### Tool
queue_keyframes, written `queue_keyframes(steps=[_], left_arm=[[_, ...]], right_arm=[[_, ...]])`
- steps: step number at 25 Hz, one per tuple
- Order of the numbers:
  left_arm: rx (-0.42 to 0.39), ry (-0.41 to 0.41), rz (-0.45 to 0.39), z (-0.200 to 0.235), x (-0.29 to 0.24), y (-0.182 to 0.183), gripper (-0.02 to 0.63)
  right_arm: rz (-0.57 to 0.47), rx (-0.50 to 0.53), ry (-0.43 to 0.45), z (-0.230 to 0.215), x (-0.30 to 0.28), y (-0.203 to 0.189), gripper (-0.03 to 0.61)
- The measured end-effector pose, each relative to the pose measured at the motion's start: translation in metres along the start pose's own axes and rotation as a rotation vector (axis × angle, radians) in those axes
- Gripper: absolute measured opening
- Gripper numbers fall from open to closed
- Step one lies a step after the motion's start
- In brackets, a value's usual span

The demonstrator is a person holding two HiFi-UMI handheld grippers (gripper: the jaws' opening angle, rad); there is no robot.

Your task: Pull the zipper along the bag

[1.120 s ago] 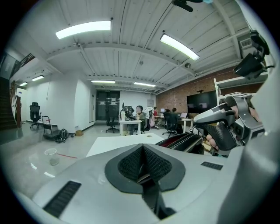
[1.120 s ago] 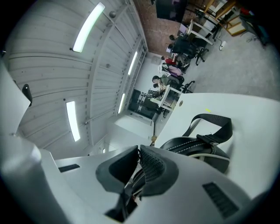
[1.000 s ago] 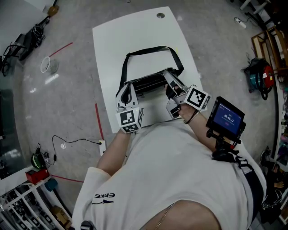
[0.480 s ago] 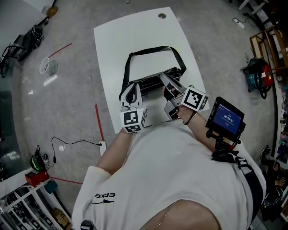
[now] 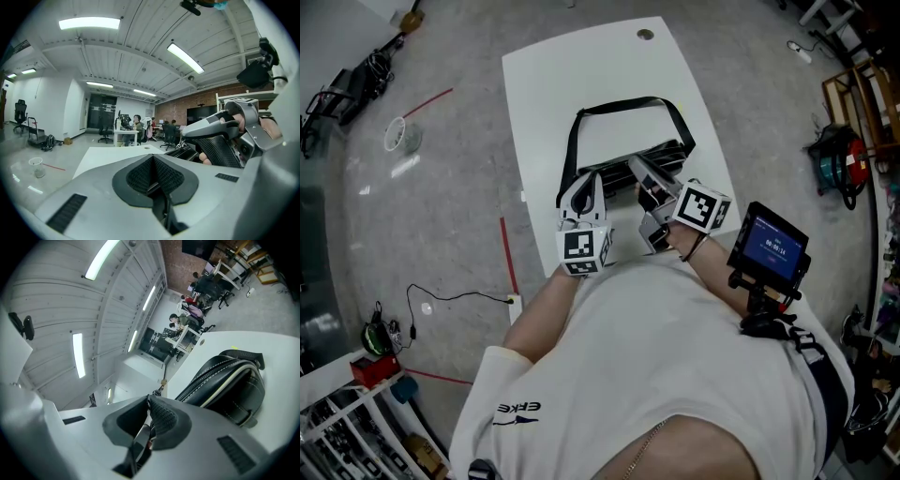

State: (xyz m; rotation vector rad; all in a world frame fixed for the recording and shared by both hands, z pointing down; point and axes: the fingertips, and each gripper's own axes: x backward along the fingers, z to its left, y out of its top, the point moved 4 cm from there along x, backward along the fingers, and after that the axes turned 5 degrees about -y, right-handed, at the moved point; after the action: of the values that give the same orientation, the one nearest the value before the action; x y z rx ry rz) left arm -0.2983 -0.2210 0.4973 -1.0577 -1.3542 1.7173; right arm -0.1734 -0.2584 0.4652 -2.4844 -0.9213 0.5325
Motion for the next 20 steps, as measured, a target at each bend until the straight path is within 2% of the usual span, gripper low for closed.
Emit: queue_keyframes(steps=[8,13,18,20], left_arm=[[0.001,-0.037,-0.007,-0.006,-0.003,-0.002,0.003],[-0.002,-0.029,-0.001,0.002,0.001,-0.006,0.003],[-0.003,0.005,0.049,0.017,0.012,-0.020,0.003],[-0.016,-0.006,0.079,0.017,0.015,-0.028,0.003]], right_arm=[[-0.011,0.003,-0.009,-0.005,0.003,0.003,0.015],[-0.023,0.000,-0.025,-0.009,0.003,0.007,0.015],[-0.032,-0.001,-0.042,-0.011,0.003,0.011,0.015],[-0.033,-0.002,-0.047,-0.012,0.004,0.011,0.014]])
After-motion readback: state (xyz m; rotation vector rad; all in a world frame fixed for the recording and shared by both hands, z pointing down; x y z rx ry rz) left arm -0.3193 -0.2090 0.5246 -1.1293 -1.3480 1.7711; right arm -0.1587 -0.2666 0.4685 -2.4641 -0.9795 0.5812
